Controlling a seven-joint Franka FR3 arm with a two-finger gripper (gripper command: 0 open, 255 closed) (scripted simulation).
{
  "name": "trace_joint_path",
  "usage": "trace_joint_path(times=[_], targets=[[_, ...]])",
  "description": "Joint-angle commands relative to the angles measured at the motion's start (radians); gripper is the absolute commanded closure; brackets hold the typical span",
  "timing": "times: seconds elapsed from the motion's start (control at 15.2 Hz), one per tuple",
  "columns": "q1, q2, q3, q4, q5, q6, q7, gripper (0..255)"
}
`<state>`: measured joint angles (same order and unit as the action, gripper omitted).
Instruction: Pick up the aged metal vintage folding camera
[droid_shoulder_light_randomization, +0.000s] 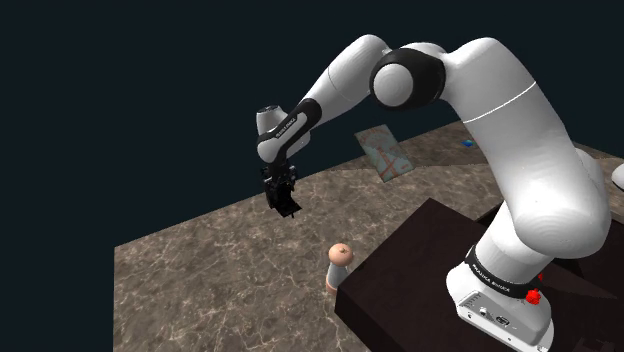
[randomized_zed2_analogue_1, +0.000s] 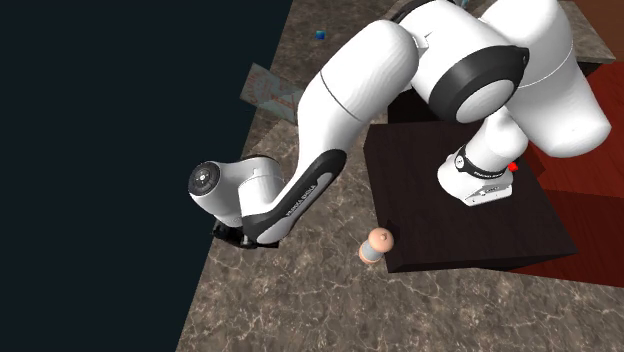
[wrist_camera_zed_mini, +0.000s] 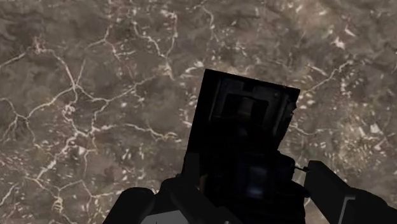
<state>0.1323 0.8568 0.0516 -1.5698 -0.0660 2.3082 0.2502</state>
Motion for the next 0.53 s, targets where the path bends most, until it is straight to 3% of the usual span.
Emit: trace_joint_path(times=[0.0,0.46], targets=[[-0.001,-0.019,0.001,-0.004,0.001,-0.014,-0.001,255],[-0.003,-0.090,0.004,-0.024,0.004,-0.065,-0.003,255]])
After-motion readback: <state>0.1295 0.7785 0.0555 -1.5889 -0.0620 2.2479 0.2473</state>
